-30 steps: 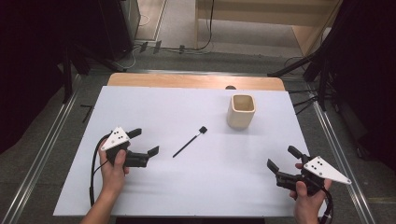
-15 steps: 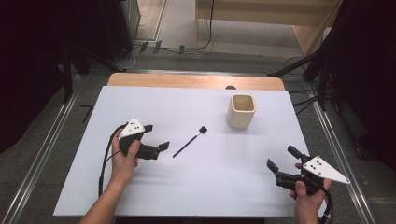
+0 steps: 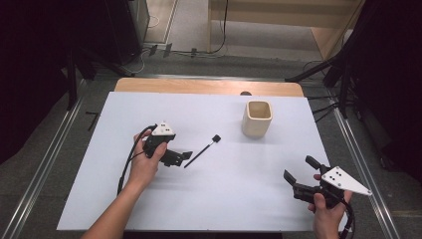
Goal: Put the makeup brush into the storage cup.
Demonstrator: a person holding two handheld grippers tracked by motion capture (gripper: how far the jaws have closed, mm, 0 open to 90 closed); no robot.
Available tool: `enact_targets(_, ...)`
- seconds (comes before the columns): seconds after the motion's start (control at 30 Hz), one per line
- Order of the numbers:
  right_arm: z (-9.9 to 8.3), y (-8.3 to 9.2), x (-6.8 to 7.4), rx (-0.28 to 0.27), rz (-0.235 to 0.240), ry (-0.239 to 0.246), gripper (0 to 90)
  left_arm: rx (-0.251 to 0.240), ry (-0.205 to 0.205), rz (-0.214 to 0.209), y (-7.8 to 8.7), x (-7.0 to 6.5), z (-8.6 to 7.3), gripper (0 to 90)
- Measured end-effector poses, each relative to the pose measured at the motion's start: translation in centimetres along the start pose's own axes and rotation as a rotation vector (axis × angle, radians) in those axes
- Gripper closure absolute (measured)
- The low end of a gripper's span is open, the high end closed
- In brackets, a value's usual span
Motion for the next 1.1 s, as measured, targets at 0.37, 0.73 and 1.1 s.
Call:
enact_targets(0.37, -0.2, -0.2, 0.1, 0.015, 0.008, -0.003, 10.5, 0.161, 0.011, -0.019, -1.9, -1.4, 1.0, 18.4)
enact_targets(0.73, -0.3, -0.5, 0.1, 0.027, 0.005, -0.002, 11.2, 0.281, -0.024, -0.016, -3.3, -2.4, 1.7, 52.5)
enact_targets(1.1, -0.4, -0.6, 0.0, 0.036, 0.000, -0.003, 11.9, 0.421, -0.018, 0.019, -4.2, -2.3, 2.1, 70.9)
Point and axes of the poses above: each handheld gripper's, and its own axes: y roughly backward along the jaws, z roughly out of its top, x roughly to its left, the point moved 3 cm from there along -y, roughly forward along the jaws, and after that the axes turned 6 degrees about -y, right-handed, at the moved point
